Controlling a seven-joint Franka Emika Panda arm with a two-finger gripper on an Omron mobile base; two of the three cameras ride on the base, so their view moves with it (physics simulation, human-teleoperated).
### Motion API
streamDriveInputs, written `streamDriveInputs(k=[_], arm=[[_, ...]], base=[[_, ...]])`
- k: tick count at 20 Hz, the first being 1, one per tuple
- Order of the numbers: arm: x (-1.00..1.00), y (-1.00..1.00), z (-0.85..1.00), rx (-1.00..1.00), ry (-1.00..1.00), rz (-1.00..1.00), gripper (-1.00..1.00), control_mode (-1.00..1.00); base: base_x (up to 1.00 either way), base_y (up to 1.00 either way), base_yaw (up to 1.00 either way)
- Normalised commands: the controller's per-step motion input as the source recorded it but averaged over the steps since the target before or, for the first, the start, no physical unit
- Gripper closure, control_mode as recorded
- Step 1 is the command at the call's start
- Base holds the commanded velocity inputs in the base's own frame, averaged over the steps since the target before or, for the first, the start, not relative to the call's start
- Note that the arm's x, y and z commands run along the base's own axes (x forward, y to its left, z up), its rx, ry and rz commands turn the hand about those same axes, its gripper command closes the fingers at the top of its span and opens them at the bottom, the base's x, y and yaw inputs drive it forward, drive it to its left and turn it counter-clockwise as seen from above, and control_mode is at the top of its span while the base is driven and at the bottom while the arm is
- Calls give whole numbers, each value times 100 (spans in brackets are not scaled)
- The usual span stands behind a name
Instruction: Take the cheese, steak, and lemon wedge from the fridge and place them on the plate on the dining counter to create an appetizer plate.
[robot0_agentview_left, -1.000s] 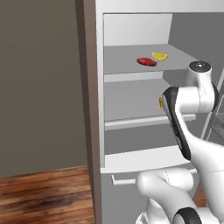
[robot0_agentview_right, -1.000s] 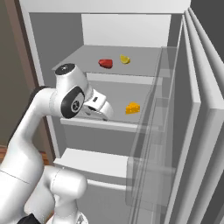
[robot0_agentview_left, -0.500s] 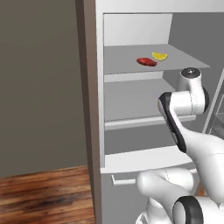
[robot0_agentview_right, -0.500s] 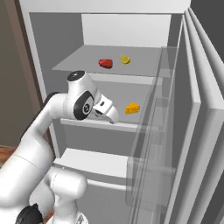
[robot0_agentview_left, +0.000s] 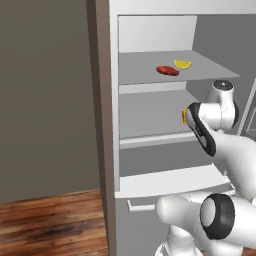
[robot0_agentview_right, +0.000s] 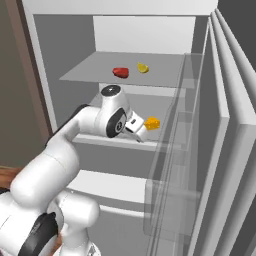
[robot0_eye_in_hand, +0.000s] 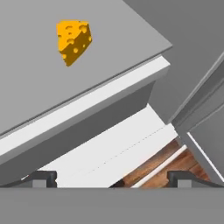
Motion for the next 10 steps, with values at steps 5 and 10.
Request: streamDriveInputs(k=[5,10], arm=[[53,-4,-9,6,2,0,-100,-100],[55,0,-18,0,1,0,-100,-100]], base=[[0,0,0],[0,0,0]])
